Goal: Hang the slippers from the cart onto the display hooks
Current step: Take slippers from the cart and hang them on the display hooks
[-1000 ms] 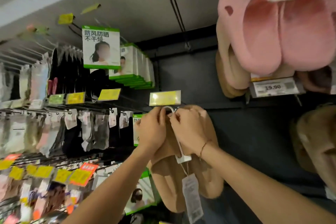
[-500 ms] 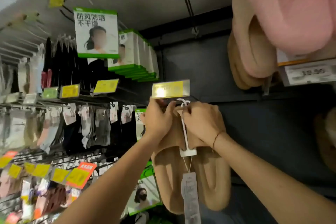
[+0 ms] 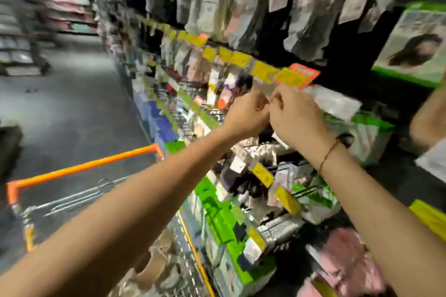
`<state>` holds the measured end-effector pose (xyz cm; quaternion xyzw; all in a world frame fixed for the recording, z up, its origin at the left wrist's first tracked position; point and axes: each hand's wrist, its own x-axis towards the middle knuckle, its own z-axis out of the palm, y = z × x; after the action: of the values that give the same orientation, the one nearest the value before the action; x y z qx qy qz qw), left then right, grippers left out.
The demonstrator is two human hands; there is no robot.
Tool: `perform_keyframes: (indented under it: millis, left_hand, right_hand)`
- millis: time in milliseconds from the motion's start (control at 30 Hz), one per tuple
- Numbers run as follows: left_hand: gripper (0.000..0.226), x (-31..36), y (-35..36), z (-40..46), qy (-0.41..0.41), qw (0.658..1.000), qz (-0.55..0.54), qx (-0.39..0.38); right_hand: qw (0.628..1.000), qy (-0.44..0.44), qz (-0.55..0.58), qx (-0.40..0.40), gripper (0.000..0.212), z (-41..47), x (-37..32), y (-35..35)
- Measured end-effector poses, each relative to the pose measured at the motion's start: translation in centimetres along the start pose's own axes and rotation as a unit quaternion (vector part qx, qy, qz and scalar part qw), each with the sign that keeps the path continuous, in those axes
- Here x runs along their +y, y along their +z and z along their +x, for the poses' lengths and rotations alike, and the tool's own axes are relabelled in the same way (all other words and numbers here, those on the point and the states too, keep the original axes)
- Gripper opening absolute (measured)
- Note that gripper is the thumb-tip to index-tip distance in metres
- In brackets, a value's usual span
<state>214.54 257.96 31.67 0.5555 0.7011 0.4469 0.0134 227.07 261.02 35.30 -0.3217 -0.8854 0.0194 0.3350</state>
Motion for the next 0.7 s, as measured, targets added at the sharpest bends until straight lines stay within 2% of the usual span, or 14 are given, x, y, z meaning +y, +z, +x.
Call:
perform_keyframes:
  millis: [133,267,367,533,633,700]
  left_hand:
    - [0.028,-15.4,-4.5,-9.8,-0.172,0.982,0.053,-0.055]
    - [0.025,-28.1,-8.7,-19.6,-0.299,0.941,0.109,-0.112]
    - [0.021,-36.6,-10.2,-25.3,-0.378,0.904,0.139,-0.144]
    - [0.018,-47.4,-7.1,-31.7,-0.445,0.864,0.142,-0.189]
    - [0.007,-51.1,-3.4,-34.7,-0.443,0.853,0.137,-0.238]
    - [0.001,-52.7,-0.9,-37.1,-0.436,0.843,0.143,-0.279]
  right_hand:
    - [0.984,-0.038,0.056,-0.164,0.014,-3.8,-7.6,13.5]
    - [0.947,-0.021,0.075,-0.310,0.016,-9.8,-13.7,26.2]
    - [0.921,-0.003,0.075,-0.382,0.019,-13.6,-16.6,35.0]
    - [0.882,0.027,0.056,-0.467,0.012,-19.4,-17.3,45.7]
    - [0.866,0.056,0.038,-0.496,0.008,-22.7,-15.6,50.8]
    - [0.866,0.096,0.049,-0.488,0.002,-24.5,-13.8,53.5]
